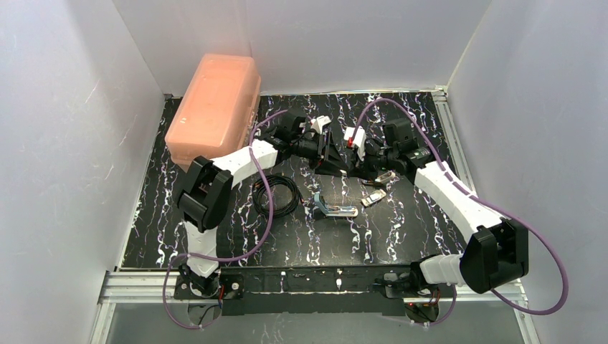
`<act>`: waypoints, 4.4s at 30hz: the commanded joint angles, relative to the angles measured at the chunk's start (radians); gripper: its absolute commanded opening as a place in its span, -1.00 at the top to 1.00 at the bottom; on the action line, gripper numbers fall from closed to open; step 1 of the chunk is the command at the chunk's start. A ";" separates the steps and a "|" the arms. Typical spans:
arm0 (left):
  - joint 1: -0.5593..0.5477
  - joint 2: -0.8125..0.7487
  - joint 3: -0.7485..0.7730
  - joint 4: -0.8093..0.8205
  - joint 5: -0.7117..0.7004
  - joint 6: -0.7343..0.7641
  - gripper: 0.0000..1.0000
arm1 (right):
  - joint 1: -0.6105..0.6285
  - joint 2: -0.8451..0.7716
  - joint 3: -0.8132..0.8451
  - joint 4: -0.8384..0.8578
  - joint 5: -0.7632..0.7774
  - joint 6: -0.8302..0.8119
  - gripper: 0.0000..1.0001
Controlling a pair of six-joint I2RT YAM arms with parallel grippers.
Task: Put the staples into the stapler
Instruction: Place the staple at the center of the board, then pick up the staple from the center of the board.
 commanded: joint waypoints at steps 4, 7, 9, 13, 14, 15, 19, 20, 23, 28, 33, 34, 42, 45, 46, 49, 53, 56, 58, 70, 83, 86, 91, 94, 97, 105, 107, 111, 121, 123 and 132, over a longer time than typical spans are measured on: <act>0.044 -0.088 -0.045 -0.070 -0.072 0.108 0.06 | 0.005 0.062 -0.037 0.059 0.081 0.031 0.84; 0.077 -0.134 -0.071 -0.131 -0.123 0.190 0.02 | 0.005 0.132 -0.039 0.056 0.085 0.038 0.82; 0.092 -0.160 -0.084 -0.171 -0.153 0.233 0.02 | 0.006 0.179 -0.034 0.059 0.090 0.039 0.81; 0.110 -0.199 -0.098 -0.239 -0.183 0.305 0.01 | 0.015 0.253 -0.029 0.069 0.104 0.043 0.74; 0.111 -0.206 -0.102 -0.250 -0.190 0.319 0.00 | 0.018 0.270 -0.026 0.069 0.109 0.045 0.71; 0.113 -0.214 -0.107 -0.258 -0.195 0.331 0.00 | 0.022 0.286 -0.024 0.068 0.113 0.047 0.65; 0.119 -0.235 -0.121 -0.278 -0.202 0.358 -0.01 | 0.025 0.329 0.001 0.046 0.126 0.060 0.26; 0.121 -0.239 -0.124 -0.282 -0.202 0.366 -0.01 | 0.024 0.328 0.006 0.041 0.130 0.061 0.16; 0.125 -0.250 -0.134 -0.287 -0.201 0.379 -0.02 | 0.024 0.308 0.015 0.029 0.142 0.060 -0.06; 0.128 -0.267 -0.133 -0.315 -0.198 0.429 -0.04 | 0.019 0.255 0.026 -0.022 0.171 0.043 -0.14; 0.128 -0.288 -0.135 -0.333 -0.209 0.502 -0.08 | 0.003 0.181 -0.006 -0.070 0.215 0.036 -0.12; 0.128 -0.294 -0.139 -0.334 -0.215 0.516 -0.09 | -0.003 0.169 -0.008 -0.092 0.233 0.033 -0.12; 0.128 -0.363 -0.152 -0.383 -0.293 0.700 -0.25 | -0.091 0.046 -0.003 -0.470 0.370 -0.203 -0.15; 0.128 -0.384 -0.161 -0.391 -0.320 0.765 -0.35 | -0.125 0.023 -0.033 -0.607 0.421 -0.322 -0.19; 0.128 -0.389 -0.167 -0.389 -0.320 0.781 -0.38 | -0.133 0.013 -0.062 -0.625 0.435 -0.352 -0.21; 0.128 -0.405 -0.185 -0.372 -0.305 0.817 -0.44 | -0.151 -0.023 -0.128 -0.627 0.459 -0.443 -0.24; 0.128 -0.422 -0.205 -0.340 -0.258 0.864 -0.49 | -0.153 -0.036 -0.199 -0.557 0.474 -0.512 -0.26; 0.128 -0.429 -0.202 -0.357 -0.250 0.912 -0.51 | -0.152 -0.026 -0.241 -0.514 0.473 -0.572 -0.26; 0.128 -0.435 -0.208 -0.357 -0.250 0.950 -0.52 | -0.151 -0.017 -0.260 -0.488 0.477 -0.600 -0.26; 0.129 -0.413 -0.214 -0.333 -0.222 0.973 -0.53 | -0.152 0.020 -0.344 -0.369 0.496 -0.713 -0.21; 0.130 -0.420 -0.219 -0.342 -0.239 1.010 -0.54 | -0.152 0.067 -0.376 -0.334 0.461 -0.751 -0.11; 0.131 -0.419 -0.220 -0.335 -0.242 1.009 -0.55 | -0.152 0.064 -0.394 -0.316 0.462 -0.749 -0.04; 0.131 -0.417 -0.222 -0.328 -0.241 1.004 -0.55 | -0.153 0.056 -0.411 -0.317 0.450 -0.735 0.20; 0.131 -0.421 -0.223 -0.326 -0.243 1.004 -0.55 | -0.153 0.037 -0.424 -0.323 0.444 -0.724 0.29; 0.131 -0.420 -0.223 -0.320 -0.245 0.998 -0.55 | -0.153 0.023 -0.433 -0.327 0.438 -0.701 0.39; 0.131 -0.432 -0.232 -0.311 -0.258 0.995 -0.55 | -0.152 -0.016 -0.438 -0.341 0.421 -0.632 0.61; 0.131 -0.437 -0.235 -0.308 -0.257 0.995 -0.55 | -0.152 -0.020 -0.430 -0.347 0.413 -0.617 0.64; 0.131 -0.441 -0.243 -0.293 -0.252 0.985 -0.55 | -0.152 -0.024 -0.394 -0.359 0.383 -0.596 0.67; 0.131 -0.430 -0.256 -0.201 -0.186 0.727 -0.55 | -0.152 -0.029 -0.192 -0.396 0.243 -0.484 0.70; 0.131 -0.420 -0.255 -0.177 -0.161 0.629 -0.55 | -0.152 -0.032 -0.120 -0.404 0.194 -0.446 0.70; 0.057 -0.314 -0.120 -0.152 -0.090 0.319 -0.56 | -0.106 -0.014 0.146 -0.299 0.033 -0.180 0.69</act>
